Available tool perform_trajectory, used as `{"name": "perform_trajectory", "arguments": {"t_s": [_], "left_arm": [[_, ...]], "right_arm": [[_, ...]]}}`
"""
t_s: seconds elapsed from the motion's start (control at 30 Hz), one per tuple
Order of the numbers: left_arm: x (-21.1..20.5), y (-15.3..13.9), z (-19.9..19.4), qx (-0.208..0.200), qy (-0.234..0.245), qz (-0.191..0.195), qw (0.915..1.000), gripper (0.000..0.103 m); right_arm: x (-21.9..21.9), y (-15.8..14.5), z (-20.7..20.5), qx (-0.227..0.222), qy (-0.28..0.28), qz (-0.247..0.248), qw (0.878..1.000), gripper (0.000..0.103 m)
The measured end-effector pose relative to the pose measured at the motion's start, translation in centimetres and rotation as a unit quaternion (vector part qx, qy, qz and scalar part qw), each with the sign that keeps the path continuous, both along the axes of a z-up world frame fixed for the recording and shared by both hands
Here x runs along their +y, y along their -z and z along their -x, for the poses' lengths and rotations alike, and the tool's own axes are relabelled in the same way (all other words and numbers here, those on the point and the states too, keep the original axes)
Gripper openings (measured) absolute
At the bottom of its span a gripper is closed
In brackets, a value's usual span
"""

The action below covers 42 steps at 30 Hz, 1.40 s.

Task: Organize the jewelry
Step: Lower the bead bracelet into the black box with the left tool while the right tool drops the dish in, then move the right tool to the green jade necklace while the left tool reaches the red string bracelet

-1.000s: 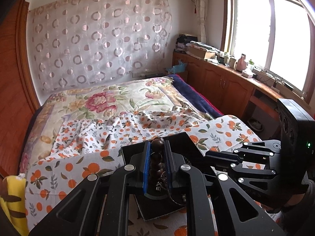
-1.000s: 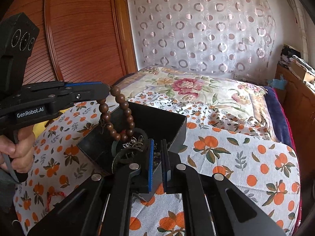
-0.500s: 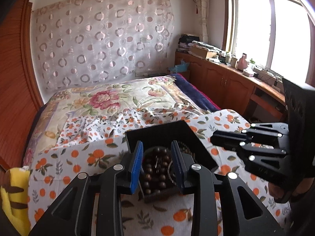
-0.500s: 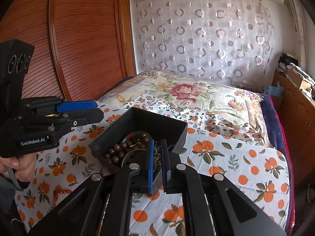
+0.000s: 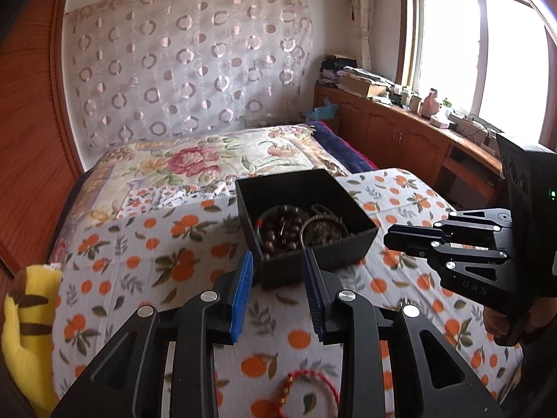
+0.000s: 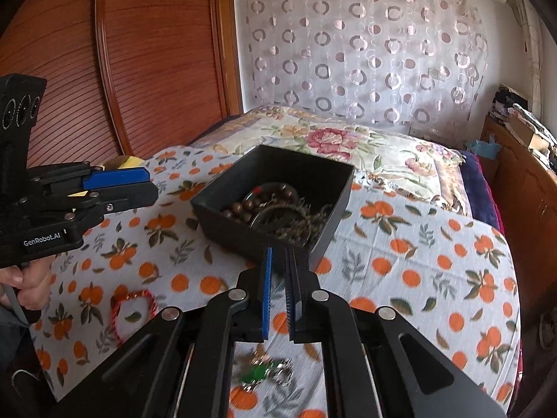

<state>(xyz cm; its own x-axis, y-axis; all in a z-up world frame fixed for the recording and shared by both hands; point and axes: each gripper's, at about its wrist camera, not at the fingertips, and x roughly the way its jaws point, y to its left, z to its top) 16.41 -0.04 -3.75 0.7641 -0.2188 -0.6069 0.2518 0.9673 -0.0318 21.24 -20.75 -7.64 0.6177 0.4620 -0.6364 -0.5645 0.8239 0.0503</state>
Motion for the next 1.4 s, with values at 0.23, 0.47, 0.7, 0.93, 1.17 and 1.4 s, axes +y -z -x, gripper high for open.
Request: {"name": "perform_trajectory", "arguments": {"t_s": [0.23, 0.47, 0.7, 0.93, 1.17, 1.4], "left_arm": [[1.1, 1.3, 2.2, 0.013, -0.011, -0.001, 0.9998, 0.028], [2.9, 4.0, 3.7, 0.05, -0.026, -0.005, 0.9984, 0.028], [3.4, 5.8, 4.6, 0.076, -0.023, -0.001, 0.9968, 0.032], [2.5, 6.6, 5.0, 0.087, -0.011, -0.005, 0.9962, 0.034], [2.3, 6.9, 4.9, 0.101, -0.008, -0.011, 0.9948, 0.042], [1.9, 7.1, 4.8, 0.104, -0.004, -0.021, 0.9943, 0.048]], "right_arm": [[0.9, 1.1, 1.4, 0.016, -0.012, 0.011, 1.0, 0.009], [2.9, 3.1, 2.1, 0.041, -0.034, 0.025, 0.998, 0.014], [0.8, 3.1, 2.8, 0.039, -0.017, 0.025, 0.999, 0.018], [-2.4, 4.3, 3.4, 0.056, 0.005, 0.048, 0.997, 0.02], [-1.8, 5.0, 3.4, 0.063, 0.002, 0.052, 0.997, 0.02], [-0.4, 5.1, 4.3, 0.064, -0.019, 0.059, 0.996, 0.029]]}}
